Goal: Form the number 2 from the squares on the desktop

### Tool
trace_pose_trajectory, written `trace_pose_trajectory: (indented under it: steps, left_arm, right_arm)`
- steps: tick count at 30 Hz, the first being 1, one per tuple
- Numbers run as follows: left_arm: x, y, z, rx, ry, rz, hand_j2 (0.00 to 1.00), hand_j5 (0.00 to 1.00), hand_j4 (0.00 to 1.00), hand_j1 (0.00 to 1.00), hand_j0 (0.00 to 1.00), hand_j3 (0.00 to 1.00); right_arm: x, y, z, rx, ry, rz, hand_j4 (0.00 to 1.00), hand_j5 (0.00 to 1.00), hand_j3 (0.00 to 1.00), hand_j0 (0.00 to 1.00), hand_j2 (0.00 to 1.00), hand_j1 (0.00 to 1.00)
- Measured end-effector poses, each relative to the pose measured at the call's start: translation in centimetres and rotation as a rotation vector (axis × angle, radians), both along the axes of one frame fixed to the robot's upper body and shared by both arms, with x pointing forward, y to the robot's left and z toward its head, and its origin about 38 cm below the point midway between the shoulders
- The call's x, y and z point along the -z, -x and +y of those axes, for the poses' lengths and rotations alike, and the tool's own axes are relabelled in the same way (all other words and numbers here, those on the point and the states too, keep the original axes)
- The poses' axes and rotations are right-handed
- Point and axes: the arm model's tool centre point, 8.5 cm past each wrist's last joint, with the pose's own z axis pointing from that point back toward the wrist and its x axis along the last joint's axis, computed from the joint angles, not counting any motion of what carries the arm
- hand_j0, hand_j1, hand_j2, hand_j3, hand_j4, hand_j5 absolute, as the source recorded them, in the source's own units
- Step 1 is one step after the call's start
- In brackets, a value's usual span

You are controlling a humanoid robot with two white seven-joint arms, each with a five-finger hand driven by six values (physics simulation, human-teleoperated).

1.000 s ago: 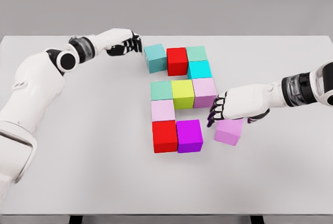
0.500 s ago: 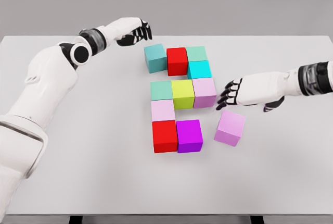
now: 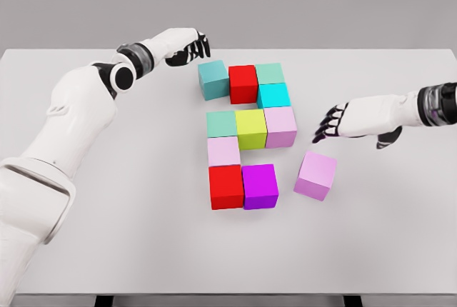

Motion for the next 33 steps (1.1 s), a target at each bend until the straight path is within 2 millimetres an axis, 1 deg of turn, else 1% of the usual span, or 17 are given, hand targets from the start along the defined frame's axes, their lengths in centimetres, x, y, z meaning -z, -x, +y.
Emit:
trace_pose_trajectory:
  steps: [12, 26, 33]
  left_arm:
    - [0.3, 0.2, -0.3, 0.017, -0.018, 0.002, 0.46, 0.46, 0.46, 0.46, 0.46, 0.46]
    - [0.4, 0.3, -0.3, 0.032, -0.032, 0.005, 0.47, 0.47, 0.47, 0.47, 0.47, 0.47]
    - [0.2, 0.3, -0.5, 0.045, -0.029, -0.002, 0.47, 0.47, 0.47, 0.47, 0.47, 0.47]
  right_arm:
    - [1.4, 0.1, 0.3, -0.009, 0.023, 0.027, 1.00, 1.00, 1.00, 1.00, 1.00, 1.00]
    - [1.7, 0.2, 0.9, -0.027, 0.030, 0.028, 1.00, 1.00, 1.00, 1.00, 1.00, 1.00]
    - [1.6, 0.3, 1.6, -0.046, 0.023, 0.025, 1.00, 1.00, 1.00, 1.00, 1.00, 1.00]
